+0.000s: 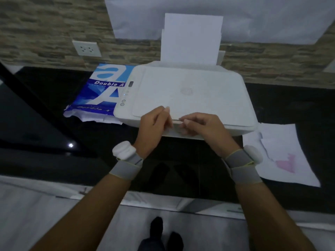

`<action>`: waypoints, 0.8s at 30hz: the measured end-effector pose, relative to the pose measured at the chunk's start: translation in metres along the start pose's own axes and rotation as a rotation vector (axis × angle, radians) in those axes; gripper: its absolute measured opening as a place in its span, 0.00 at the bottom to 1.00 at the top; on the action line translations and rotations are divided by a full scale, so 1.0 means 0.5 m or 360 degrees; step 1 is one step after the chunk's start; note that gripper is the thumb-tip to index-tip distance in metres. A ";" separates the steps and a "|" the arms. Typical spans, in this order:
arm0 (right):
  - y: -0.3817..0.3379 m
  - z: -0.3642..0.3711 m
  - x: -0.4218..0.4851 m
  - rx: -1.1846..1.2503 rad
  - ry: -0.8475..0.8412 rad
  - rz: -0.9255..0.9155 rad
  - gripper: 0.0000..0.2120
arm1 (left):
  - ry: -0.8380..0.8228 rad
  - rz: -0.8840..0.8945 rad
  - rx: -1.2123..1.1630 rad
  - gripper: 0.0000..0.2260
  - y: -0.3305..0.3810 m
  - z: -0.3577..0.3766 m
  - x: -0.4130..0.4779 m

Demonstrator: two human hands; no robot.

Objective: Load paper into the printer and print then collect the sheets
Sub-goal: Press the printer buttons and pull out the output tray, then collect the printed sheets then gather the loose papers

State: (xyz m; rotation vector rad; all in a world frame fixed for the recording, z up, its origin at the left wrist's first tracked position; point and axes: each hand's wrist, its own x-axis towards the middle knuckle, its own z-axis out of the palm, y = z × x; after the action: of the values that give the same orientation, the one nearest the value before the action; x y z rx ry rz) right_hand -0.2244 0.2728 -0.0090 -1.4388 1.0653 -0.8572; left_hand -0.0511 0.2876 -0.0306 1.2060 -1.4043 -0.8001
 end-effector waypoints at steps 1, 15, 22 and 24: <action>0.006 0.000 -0.007 -0.0045 -0.0045 0.0060 0.06 | -0.0089 -0.0094 -0.0100 0.20 -0.010 -0.005 -0.005; 0.174 -0.010 -0.030 -0.1020 0.0334 0.0922 0.18 | -0.0327 -0.1157 0.0421 0.18 -0.193 -0.037 -0.020; 0.194 -0.014 -0.019 -0.1202 0.0829 0.1015 0.32 | -0.0027 -0.1210 0.0492 0.16 -0.226 -0.041 -0.009; 0.202 -0.027 -0.015 -0.1089 0.0863 0.0929 0.28 | 0.0030 -0.1195 0.0426 0.16 -0.231 -0.042 -0.003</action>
State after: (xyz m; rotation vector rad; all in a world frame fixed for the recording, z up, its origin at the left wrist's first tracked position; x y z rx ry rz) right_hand -0.2545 0.2756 -0.1065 -1.3140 2.2156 -0.4628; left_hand -0.0032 0.2615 -0.1346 1.9936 -1.0488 -1.1181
